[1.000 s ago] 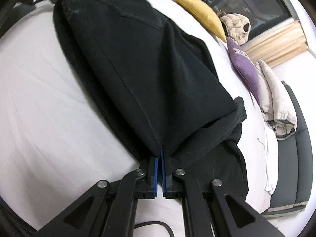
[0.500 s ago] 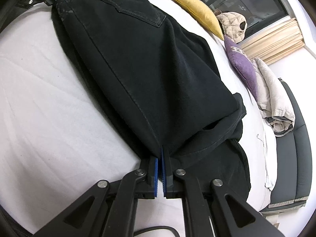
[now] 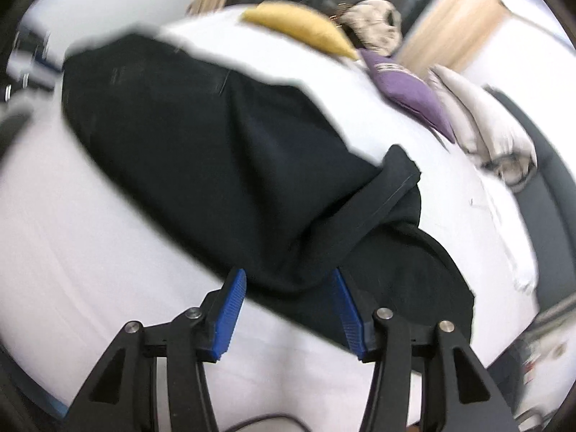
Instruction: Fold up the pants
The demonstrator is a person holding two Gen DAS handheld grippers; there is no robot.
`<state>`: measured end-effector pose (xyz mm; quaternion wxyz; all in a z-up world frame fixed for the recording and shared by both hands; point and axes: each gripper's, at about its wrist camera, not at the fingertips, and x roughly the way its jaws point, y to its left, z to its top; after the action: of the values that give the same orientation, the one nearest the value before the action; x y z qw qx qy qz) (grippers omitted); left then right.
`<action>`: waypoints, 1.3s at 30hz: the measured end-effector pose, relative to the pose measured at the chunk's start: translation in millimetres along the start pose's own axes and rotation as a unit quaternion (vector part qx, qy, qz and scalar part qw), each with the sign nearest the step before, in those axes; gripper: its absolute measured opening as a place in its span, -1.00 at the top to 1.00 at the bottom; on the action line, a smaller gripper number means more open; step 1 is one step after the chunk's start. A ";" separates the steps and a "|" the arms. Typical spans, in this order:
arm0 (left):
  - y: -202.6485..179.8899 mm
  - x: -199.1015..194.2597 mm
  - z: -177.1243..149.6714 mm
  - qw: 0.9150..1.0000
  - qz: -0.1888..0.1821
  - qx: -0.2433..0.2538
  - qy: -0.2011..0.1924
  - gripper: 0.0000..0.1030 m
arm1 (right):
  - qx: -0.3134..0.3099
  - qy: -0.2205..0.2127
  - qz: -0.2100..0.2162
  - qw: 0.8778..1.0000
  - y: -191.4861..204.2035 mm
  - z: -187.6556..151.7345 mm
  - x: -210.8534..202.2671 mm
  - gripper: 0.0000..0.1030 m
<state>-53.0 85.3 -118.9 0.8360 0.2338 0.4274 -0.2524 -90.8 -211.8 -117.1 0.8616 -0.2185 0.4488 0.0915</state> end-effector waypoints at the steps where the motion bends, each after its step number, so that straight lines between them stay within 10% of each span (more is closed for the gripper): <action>1: 4.6 -5.1 14.3 0.999 -0.008 -0.022 -0.022 0.54 | 0.031 -0.019 0.026 0.999 -6.2 12.2 -5.1 -0.03; 6: 5.7 21.3 81.5 0.996 -0.002 -0.069 -0.063 0.54 | 0.111 -0.059 0.113 0.986 -13.2 50.7 7.2 -0.03; 11: 1.2 111.2 74.4 0.994 -0.017 -0.098 0.053 0.54 | 0.150 0.045 0.119 0.981 -13.0 25.9 74.2 -0.03; 19: -1.3 66.4 109.1 0.994 -0.015 -0.111 -0.018 0.53 | 0.283 -0.021 0.139 0.949 -98.2 3.7 33.6 -0.17; 31: -25.2 165.2 137.4 0.978 -0.064 -0.197 0.019 0.53 | 0.558 -0.024 0.266 0.786 -285.2 47.1 173.1 -0.14; 39: -23.9 174.2 136.5 0.978 -0.069 -0.198 0.017 0.53 | 0.590 0.033 0.277 0.758 -285.2 43.2 230.5 -0.08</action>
<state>101.9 -54.5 -196.4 0.8386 0.0376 0.4986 -0.2159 175.7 -454.1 -198.9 0.7413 0.4643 0.4834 0.0362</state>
